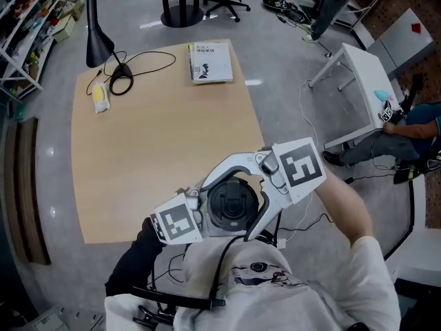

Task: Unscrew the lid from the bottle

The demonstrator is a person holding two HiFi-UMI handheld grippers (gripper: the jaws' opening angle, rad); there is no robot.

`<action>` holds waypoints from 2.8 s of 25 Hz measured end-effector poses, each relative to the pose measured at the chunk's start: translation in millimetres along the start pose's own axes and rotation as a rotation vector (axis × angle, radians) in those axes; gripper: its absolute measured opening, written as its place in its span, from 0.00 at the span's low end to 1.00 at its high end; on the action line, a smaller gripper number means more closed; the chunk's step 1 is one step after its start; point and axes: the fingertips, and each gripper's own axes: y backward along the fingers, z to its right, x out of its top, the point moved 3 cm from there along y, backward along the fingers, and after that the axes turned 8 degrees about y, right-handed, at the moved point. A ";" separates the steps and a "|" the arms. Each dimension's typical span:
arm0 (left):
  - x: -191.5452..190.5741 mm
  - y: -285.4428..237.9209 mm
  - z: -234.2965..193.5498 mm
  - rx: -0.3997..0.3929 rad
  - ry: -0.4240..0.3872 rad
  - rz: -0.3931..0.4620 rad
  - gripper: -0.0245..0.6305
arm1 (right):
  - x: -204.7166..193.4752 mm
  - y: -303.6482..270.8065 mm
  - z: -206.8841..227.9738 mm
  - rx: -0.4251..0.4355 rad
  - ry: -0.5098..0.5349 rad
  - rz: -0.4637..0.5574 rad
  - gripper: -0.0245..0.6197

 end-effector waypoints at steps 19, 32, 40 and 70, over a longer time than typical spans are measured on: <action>-9.3 3.3 -21.8 0.179 -0.024 -0.096 0.69 | -12.3 23.4 5.3 -0.169 0.073 -0.112 0.75; -11.4 -1.8 -75.7 0.823 0.066 -0.074 0.69 | -29.0 62.1 15.0 -0.609 -0.005 -0.131 0.77; 2.4 -31.2 2.9 0.236 0.055 -0.021 0.69 | -0.3 30.8 -33.3 0.142 0.135 -0.144 0.75; -16.7 76.5 -48.1 0.609 0.052 -0.104 0.69 | -3.8 -20.5 70.7 -0.562 -0.016 -0.191 0.82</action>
